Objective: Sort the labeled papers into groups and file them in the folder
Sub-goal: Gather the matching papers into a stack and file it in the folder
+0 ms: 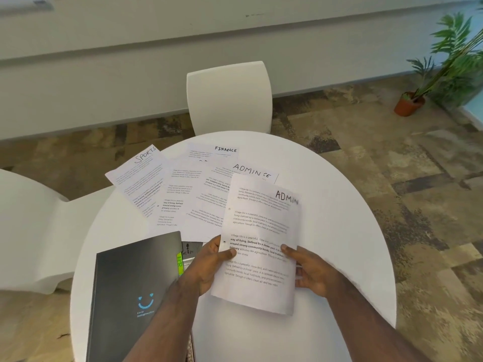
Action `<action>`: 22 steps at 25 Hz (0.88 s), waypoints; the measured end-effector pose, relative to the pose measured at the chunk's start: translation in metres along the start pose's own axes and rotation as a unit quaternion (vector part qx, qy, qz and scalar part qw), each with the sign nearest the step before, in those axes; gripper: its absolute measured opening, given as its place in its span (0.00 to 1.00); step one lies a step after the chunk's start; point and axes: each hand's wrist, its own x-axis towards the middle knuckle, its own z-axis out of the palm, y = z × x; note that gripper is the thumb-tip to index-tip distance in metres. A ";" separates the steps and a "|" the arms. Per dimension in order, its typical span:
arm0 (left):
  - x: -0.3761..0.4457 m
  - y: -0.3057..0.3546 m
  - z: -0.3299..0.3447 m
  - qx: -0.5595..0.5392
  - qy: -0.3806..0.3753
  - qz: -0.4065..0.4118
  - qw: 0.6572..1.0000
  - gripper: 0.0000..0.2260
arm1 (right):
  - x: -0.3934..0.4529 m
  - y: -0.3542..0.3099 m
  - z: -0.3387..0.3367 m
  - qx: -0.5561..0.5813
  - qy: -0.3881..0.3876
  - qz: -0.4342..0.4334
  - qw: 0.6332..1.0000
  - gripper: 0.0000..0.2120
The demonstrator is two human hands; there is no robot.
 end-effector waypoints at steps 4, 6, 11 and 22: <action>0.003 -0.004 -0.004 -0.113 0.000 -0.032 0.993 0.17 | 0.006 0.010 0.004 -0.040 0.032 0.115 0.992 0.35; 0.005 -0.007 -0.006 -0.152 -0.007 -0.028 0.988 0.20 | 0.004 0.008 0.003 -0.037 0.007 0.151 0.988 0.37; 0.009 -0.007 -0.014 -0.132 -0.019 -0.043 0.990 0.17 | 0.002 0.004 0.011 0.145 -0.064 0.071 0.985 0.22; 0.044 -0.001 -0.021 0.514 0.190 0.139 0.825 0.11 | 0.023 0.020 0.002 -0.036 0.206 -0.140 0.968 0.16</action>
